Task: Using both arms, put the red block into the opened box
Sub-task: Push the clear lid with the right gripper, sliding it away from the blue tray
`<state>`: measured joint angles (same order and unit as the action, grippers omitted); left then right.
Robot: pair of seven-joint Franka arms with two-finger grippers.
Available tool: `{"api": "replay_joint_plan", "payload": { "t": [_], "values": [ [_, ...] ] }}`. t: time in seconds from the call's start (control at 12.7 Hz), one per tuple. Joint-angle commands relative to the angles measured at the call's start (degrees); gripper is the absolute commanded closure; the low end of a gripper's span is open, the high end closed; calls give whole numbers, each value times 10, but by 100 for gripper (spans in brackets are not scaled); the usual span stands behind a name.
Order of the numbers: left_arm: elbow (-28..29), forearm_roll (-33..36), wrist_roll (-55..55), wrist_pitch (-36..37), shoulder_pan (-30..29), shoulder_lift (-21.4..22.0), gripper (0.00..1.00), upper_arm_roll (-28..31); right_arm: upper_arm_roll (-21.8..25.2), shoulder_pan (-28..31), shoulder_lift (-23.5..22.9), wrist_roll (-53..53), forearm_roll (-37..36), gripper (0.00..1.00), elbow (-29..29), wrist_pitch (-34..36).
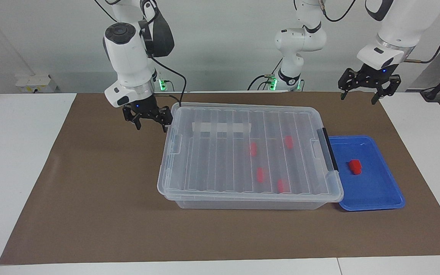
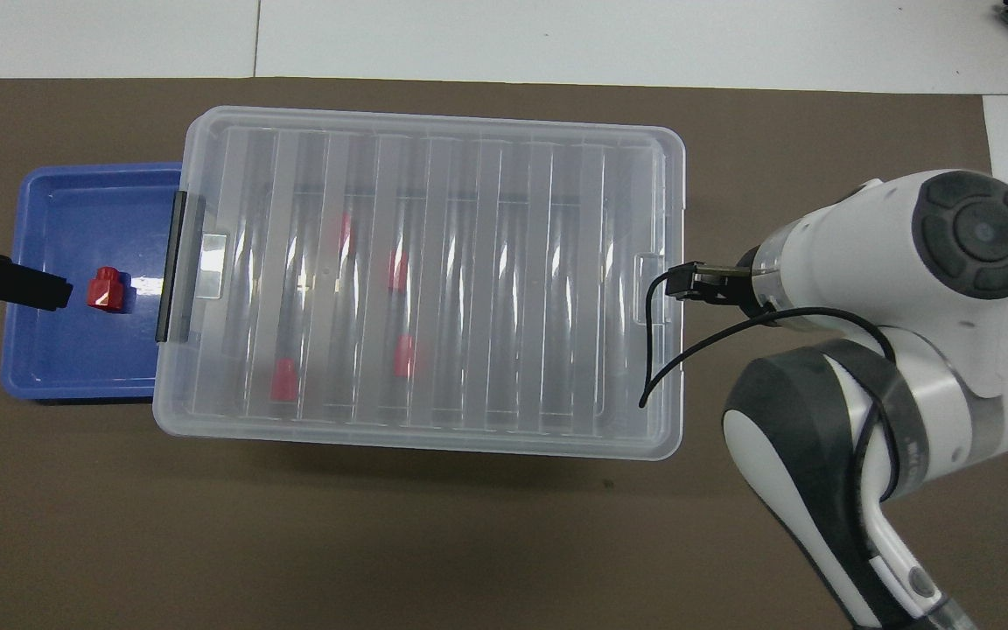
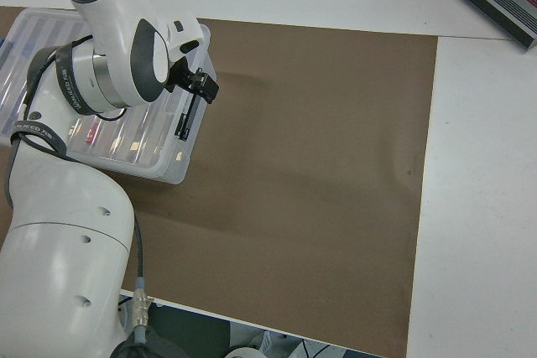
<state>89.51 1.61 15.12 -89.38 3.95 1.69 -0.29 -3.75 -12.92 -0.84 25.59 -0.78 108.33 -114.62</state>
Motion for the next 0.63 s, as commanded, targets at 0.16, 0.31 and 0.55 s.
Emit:
{"api": "replay_joint_plan", "payload": {
  "t": [0.16,0.31,0.55],
  "values": [
    [15,9,5,0,-4,16,0,-2,-3,-10,-11,3,5,1,38,-61],
    [15,9,5,1,-4,16,0,-2,-3,-9,-10,2,6,1,43,-60],
    [15,9,4,3,-4,16,0,-2,-3,-2,0,-18,7,3,66,-57]
  ]
}}
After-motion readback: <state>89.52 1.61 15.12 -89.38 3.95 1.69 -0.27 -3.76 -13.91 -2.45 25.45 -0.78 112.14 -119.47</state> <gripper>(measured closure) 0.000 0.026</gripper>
